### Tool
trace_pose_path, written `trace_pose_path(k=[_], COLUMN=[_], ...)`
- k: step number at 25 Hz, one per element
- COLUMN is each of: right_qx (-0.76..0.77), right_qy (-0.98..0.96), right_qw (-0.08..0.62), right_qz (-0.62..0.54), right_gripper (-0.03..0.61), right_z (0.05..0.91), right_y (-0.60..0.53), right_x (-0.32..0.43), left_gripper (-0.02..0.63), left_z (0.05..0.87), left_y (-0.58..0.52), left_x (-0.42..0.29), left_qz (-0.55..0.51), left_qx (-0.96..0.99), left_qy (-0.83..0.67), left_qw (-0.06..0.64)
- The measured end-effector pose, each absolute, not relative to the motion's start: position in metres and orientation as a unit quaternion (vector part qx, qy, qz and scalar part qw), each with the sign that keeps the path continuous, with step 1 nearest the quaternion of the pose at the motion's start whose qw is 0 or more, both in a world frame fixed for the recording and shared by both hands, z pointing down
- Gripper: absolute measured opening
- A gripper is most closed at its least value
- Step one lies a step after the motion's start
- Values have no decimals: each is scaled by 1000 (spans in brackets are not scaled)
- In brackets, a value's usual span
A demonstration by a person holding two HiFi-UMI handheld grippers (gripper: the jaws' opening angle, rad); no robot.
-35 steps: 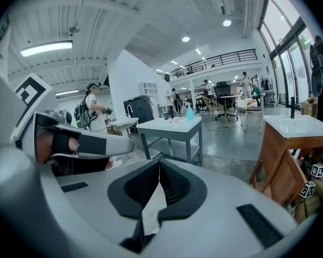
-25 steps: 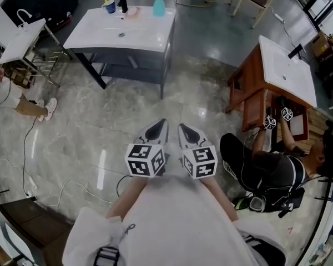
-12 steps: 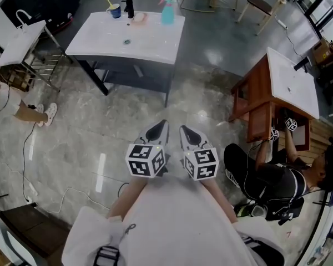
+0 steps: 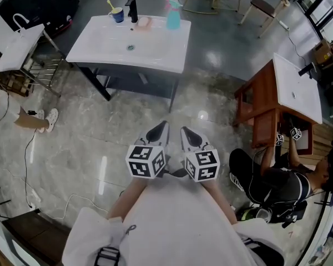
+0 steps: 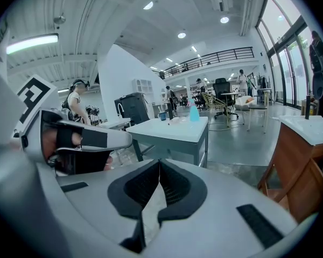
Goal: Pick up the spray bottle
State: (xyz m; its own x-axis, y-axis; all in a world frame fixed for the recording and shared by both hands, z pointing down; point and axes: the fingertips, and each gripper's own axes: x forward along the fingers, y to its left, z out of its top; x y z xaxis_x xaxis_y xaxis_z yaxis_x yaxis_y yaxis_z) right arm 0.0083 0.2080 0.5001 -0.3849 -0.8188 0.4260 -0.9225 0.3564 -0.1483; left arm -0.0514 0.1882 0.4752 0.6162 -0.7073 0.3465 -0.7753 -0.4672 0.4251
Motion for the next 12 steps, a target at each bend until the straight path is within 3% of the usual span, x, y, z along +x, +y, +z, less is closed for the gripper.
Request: trace_pose_path(k=[12], right_qx=[541], right_qy=[-805], right_qw=[146], right_qz=[193], right_gripper=[28], right_z=[506], right_y=[190], right_x=[1], left_gripper=[26], left_z=[482], left_y=[173], left_x=[-64], left_qz=[65], left_qx=[853], left_qy=[-431], left_qw=[288])
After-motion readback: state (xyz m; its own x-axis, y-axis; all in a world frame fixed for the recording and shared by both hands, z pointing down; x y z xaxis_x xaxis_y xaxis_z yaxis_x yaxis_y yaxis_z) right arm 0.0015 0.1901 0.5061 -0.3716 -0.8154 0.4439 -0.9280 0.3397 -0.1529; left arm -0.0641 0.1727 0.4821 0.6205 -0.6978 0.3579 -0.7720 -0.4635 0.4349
